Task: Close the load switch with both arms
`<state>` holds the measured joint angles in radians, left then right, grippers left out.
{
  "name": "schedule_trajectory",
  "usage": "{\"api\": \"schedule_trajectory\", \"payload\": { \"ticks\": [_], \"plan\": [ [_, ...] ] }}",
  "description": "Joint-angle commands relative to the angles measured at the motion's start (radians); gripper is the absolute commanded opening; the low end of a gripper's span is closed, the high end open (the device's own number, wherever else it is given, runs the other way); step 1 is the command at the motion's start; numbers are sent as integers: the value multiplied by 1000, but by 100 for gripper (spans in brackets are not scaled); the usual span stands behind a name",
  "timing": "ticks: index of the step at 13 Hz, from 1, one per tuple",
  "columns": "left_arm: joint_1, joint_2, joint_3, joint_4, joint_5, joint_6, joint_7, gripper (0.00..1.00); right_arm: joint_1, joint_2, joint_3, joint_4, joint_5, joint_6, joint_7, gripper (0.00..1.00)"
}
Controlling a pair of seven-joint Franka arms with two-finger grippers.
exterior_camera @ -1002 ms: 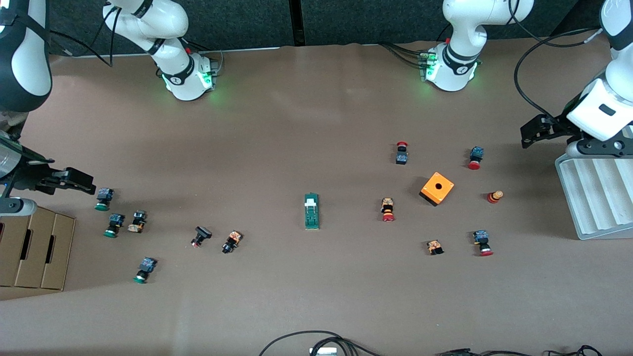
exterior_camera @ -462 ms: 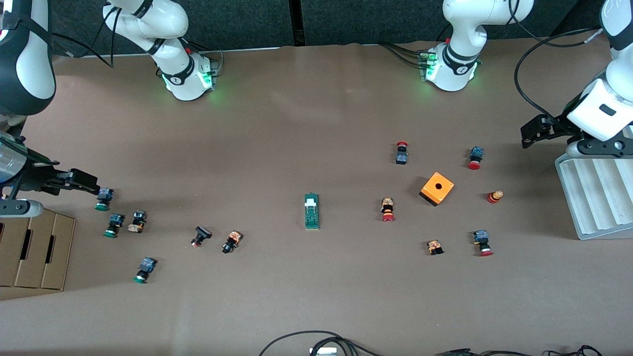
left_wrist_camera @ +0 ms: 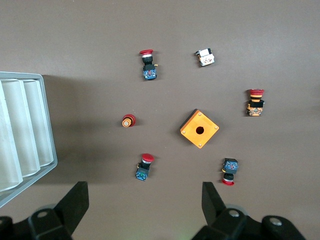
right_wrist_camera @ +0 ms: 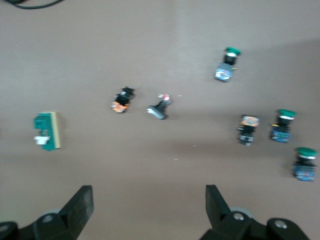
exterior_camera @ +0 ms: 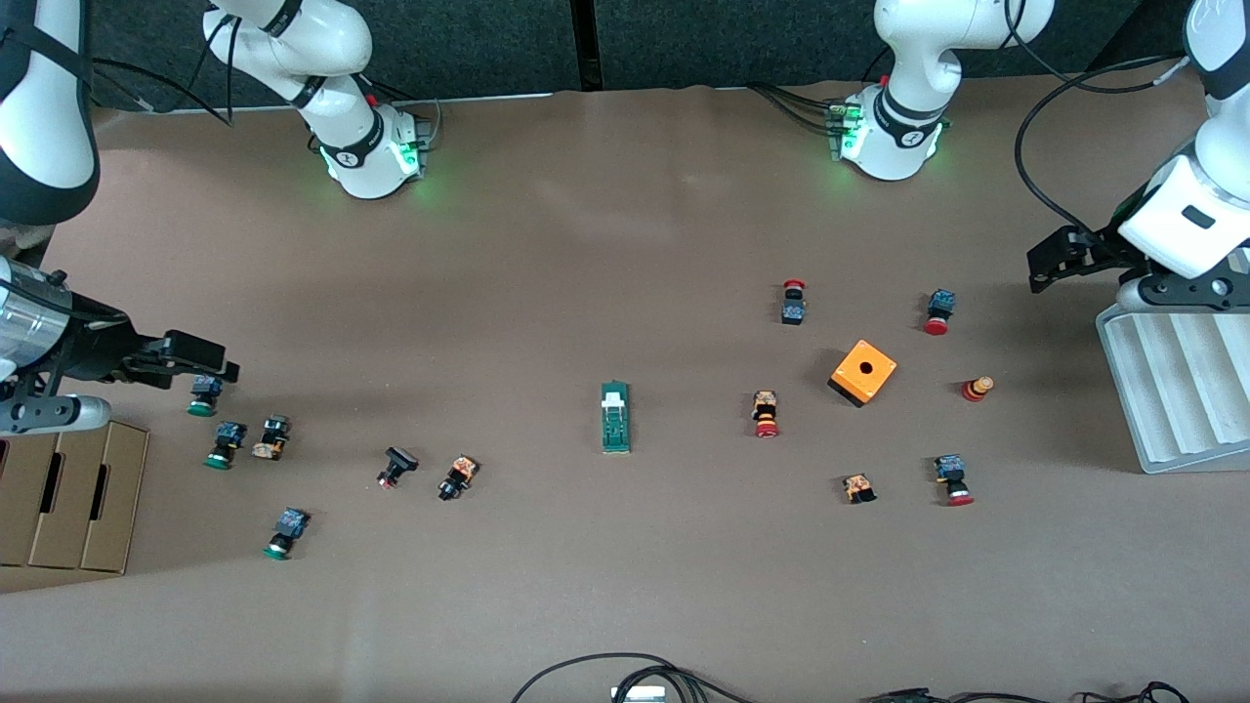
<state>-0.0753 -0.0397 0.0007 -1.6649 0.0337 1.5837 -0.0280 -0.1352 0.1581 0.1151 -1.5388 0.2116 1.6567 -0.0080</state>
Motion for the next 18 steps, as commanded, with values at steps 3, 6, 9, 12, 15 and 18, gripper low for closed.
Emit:
{"api": "schedule_trajectory", "payload": {
  "ticks": [3, 6, 9, 12, 15, 18],
  "plan": [
    [-5, 12, -1, 25, 8, -2, -9, 100, 20, 67, 2, 8, 124, 37, -116, 100],
    [-5, 12, -1, 25, 2, -2, -9, 100, 97, 74, 0, 8, 27, 81, -133, 100],
    [-6, 11, -1, 25, 0, -2, -9, 100, 212, 77, -2, 8, -116, 119, -138, 100],
    [-6, 11, -1, 24, -2, -2, -10, 100, 244, 98, 0, 8, -110, 132, -165, 100],
    [-9, 11, -5, 24, -5, -2, -56, 100, 255, 112, -2, 8, -106, 156, -156, 100],
    [-9, 11, -80, 28, 2, 1, -165, 100, 247, 115, -5, 6, -106, 167, -159, 100]
  ]
}}
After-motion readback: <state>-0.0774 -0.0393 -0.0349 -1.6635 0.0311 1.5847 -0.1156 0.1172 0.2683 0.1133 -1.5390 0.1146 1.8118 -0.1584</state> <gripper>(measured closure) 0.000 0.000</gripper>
